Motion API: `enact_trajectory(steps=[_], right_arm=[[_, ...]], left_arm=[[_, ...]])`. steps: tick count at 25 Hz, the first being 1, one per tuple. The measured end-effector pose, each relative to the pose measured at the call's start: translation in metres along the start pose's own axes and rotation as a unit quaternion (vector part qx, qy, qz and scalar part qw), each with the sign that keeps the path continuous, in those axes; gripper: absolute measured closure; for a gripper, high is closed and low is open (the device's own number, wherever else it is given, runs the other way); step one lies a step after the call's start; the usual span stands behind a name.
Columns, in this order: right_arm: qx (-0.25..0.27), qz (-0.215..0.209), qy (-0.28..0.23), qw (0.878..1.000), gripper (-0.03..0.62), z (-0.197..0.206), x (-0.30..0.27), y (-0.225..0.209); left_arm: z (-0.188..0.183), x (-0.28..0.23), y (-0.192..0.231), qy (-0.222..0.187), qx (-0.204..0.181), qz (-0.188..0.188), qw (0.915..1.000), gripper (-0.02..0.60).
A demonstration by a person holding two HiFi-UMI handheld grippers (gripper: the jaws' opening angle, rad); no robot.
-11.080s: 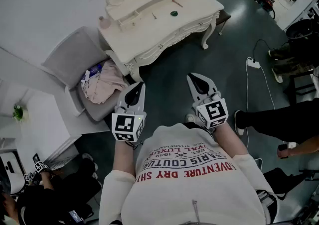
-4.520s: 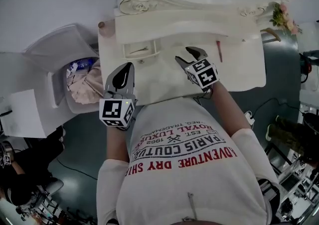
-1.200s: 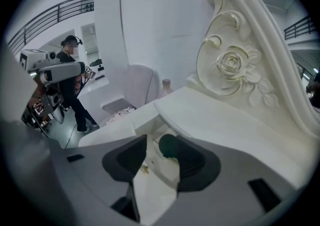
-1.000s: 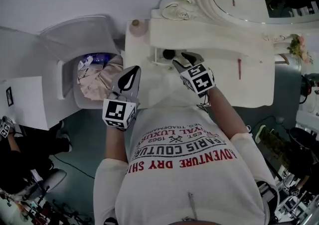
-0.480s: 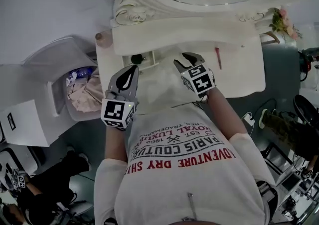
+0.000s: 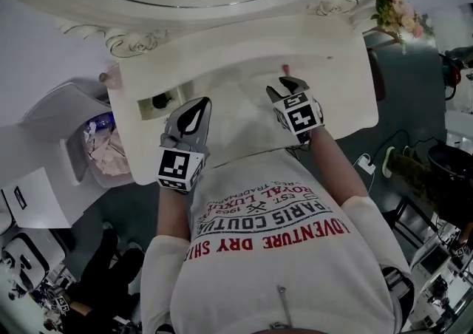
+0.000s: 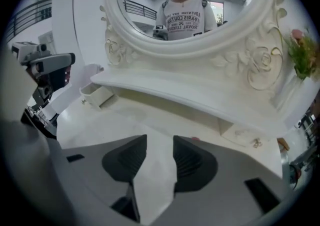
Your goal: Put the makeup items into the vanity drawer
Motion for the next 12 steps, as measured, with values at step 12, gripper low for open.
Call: enact_trajectory(steps=[12], right_arm=[[-0.012, -0.015, 0.068, 0.998, 0.439, 0.049, -0.027, -0.052]], left_arm=[[-0.002, -0.050, -0.038, 0.020, -0.001, 0.009, 0.9998, 0.571]])
Point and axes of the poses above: the fingertips, and each gripper's own axes: x backward along the fingers, y to its left, z out of its underside, the point moved 5 cm from there along x, backward along the fingers, and after that the axes turned 6 degrees about y, right-handed, at the moved point
